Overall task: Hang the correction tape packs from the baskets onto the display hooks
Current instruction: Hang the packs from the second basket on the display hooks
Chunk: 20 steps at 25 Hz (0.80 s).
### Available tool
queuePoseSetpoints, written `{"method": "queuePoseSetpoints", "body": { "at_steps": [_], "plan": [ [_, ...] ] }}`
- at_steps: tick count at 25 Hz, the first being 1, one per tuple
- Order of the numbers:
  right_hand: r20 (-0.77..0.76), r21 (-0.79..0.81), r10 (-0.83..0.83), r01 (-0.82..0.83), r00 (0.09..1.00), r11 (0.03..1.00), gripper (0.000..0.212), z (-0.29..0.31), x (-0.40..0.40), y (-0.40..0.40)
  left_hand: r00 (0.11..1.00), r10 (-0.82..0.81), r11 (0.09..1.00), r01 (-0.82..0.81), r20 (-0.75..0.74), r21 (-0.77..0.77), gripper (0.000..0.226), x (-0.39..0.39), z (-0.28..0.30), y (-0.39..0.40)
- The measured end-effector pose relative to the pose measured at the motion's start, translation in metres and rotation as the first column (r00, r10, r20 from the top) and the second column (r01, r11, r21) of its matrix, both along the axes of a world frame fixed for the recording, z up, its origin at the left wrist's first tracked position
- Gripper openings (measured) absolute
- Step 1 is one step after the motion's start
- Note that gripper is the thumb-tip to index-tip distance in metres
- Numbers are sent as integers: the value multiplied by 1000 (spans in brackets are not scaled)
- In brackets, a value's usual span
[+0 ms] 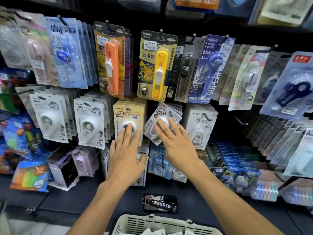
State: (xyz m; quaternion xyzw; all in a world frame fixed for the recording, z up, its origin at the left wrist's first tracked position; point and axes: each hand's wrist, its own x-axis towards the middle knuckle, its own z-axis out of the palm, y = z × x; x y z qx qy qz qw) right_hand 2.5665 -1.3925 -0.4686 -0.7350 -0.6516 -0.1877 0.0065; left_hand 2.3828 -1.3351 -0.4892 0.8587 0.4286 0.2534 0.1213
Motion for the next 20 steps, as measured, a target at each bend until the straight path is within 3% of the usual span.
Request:
{"method": "queuePoseSetpoints", "body": {
  "at_steps": [4,7,9,11,12,16,18,20],
  "plan": [
    [-162,94,-22,38,987,995,70,11,-2,11,999,-8,1000,9,-34,6,90,2,0,1],
    [-81,89,52,-45,995,995,72,1,4,-3,998,-20,1000,21,-52,4,91,-1,-3,1],
    [-72,239,74,-55,995,970,68,-8,7,-19,998,-28,1000,28,-65,-4,92,-2,-5,1],
    [-113,444,-20,69,993,893,58,-17,17,-35,997,-32,999,32,-69,-12,92,-1,-7,0],
    [-139,473,-88,144,986,869,54,-21,26,-41,997,-40,999,39,-61,-17,91,1,-8,-1],
    [-171,39,-309,320,935,947,74,-17,60,-43,994,-68,997,66,-84,-30,87,7,-11,-8],
    [-175,-41,-297,295,939,955,73,-6,74,-36,992,-92,995,88,-92,-43,88,10,-15,-14],
    [-184,-20,-217,218,959,976,68,-5,81,-37,988,-116,992,111,-97,-62,86,12,-23,-22]
  ]
}}
